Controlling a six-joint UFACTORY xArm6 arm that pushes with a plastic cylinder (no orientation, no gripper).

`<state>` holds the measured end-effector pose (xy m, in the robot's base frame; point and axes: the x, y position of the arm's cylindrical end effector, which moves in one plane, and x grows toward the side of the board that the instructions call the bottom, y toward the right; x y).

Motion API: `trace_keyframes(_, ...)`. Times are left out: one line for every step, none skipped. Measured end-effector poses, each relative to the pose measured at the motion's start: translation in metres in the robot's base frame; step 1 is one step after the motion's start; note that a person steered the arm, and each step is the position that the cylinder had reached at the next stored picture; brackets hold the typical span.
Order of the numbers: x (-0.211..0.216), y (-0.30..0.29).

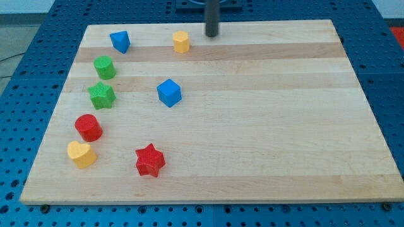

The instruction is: Go to the bottom side of the blue cube

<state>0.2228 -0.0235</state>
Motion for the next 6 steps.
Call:
trace_keyframes(-0.005, -0.052)
trace_keyframes(0.033, -0.012)
trace_keyframes(0.047, -0.006)
trace_keyframes(0.052, 0.018)
trace_keyframes(0.079, 0.055)
trace_keyframes(0.169, 0.053)
